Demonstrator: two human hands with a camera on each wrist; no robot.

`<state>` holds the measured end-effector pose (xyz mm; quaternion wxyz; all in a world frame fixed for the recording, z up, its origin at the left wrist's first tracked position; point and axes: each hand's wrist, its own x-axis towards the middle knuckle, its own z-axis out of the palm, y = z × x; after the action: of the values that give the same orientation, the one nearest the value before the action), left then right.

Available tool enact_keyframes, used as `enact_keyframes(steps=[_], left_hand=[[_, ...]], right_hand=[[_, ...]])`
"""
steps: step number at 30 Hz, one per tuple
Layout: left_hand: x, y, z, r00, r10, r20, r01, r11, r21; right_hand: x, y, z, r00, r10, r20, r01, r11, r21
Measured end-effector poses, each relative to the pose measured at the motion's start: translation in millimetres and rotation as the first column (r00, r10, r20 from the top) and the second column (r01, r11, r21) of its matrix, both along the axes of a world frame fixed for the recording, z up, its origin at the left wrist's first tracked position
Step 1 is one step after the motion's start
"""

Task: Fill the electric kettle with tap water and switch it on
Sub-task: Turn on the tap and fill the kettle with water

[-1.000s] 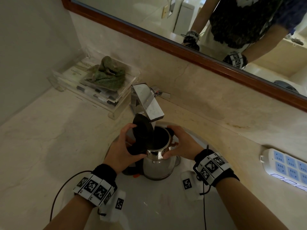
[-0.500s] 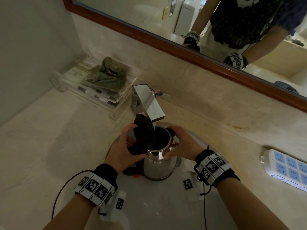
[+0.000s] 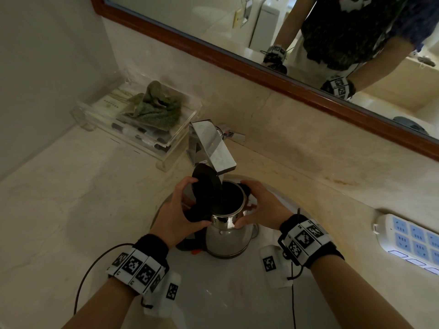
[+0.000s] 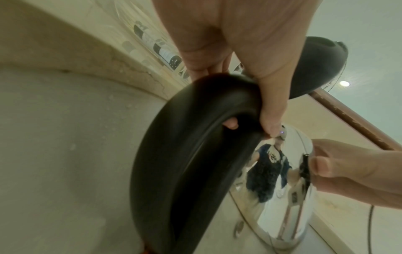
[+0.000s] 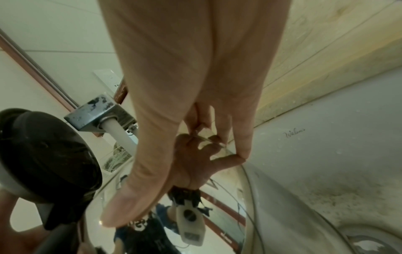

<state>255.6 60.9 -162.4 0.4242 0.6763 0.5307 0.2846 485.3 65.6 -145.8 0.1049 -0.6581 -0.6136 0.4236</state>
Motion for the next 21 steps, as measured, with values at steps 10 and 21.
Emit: enact_keyframes(steps=[10, 21], left_hand=[[0.2, -0.9, 1.5, 1.000, -0.003, 0.013, 0.003, 1.000, 0.016], [1.3, -1.3, 4.9, 1.000, -0.002, 0.007, 0.002, 1.000, -0.018]], right_hand=[[0.5, -0.2, -2.5, 0.999, -0.019, -0.033, 0.019, 1.000, 0.009], [1.0, -0.1, -2.3, 1.000, -0.005, -0.001, 0.005, 1.000, 0.017]])
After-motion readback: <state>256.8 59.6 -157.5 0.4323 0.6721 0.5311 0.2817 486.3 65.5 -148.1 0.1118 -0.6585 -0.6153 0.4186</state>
